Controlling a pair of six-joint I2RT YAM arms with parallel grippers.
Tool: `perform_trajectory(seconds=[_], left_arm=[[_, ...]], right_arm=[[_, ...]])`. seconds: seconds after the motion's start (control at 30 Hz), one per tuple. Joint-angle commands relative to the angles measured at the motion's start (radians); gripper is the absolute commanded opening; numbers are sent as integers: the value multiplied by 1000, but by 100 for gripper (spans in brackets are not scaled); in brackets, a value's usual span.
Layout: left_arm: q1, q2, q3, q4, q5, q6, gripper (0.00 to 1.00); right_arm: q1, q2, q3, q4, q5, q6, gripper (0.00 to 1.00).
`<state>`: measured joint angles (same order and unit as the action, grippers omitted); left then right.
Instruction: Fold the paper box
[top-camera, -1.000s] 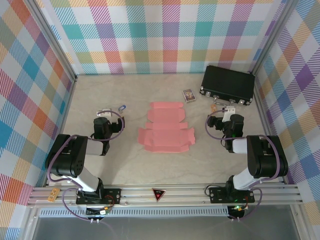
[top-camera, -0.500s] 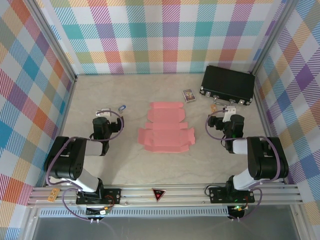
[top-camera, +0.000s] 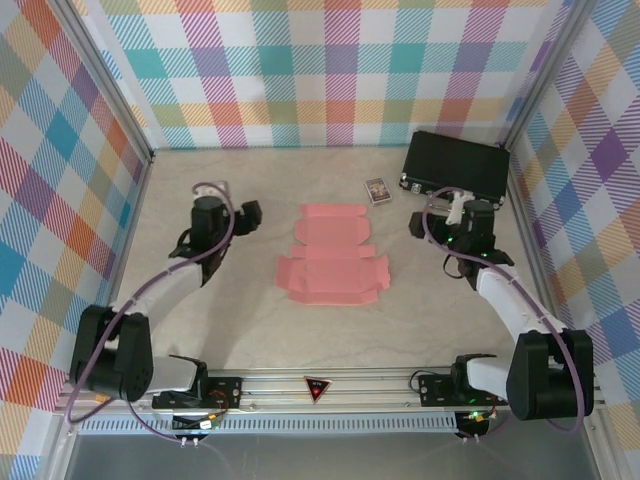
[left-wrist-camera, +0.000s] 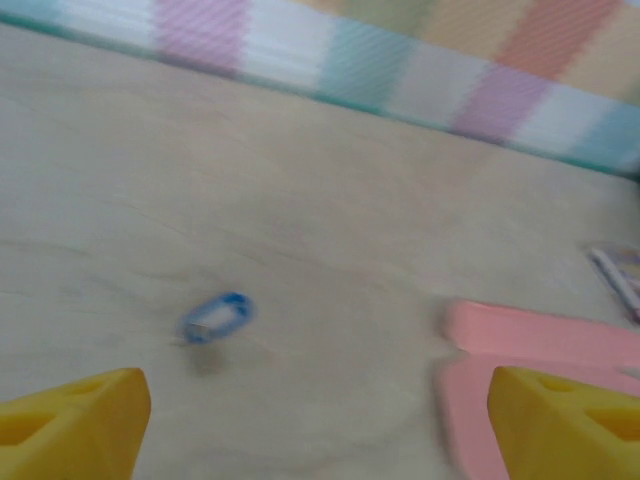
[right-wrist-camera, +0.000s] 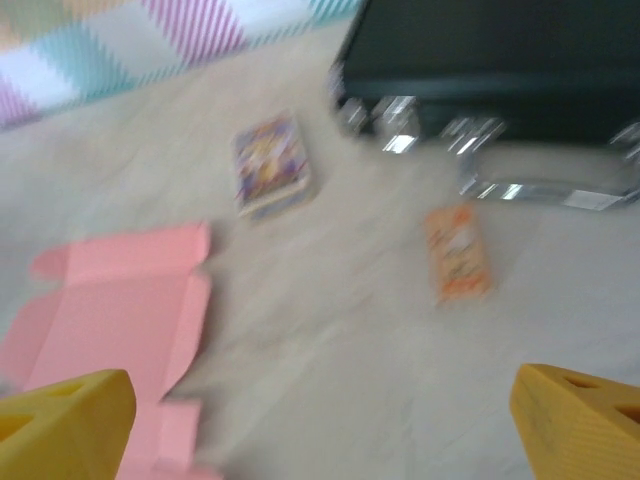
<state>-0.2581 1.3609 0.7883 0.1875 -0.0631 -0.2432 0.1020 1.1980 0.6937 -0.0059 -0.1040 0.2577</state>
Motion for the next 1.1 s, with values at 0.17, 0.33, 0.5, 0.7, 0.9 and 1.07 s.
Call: perform_trajectory(seconds=[0.17, 0.33, 0.5, 0.7, 0.9, 1.07], left_arm=[[-210, 377, 422, -316, 137, -2, 54], [-252, 604, 652, -394, 190, -2, 33], [-260, 768, 824, -456, 239, -7, 9], [-259, 879, 903, -497, 255, 5, 0], [-259, 898, 871, -545, 186, 0, 0], [-259, 808, 725, -546, 114, -22, 0]], right_arm=[[288, 35, 43, -191, -37, 144, 68], [423, 113, 40, -156, -40, 186, 45], [495, 231, 63, -125, -96, 225, 19], [542, 363, 92, -88, -90, 264, 11], [543, 441, 100, -109, -19, 286, 8], [544, 474, 117, -172, 56, 285, 7]])
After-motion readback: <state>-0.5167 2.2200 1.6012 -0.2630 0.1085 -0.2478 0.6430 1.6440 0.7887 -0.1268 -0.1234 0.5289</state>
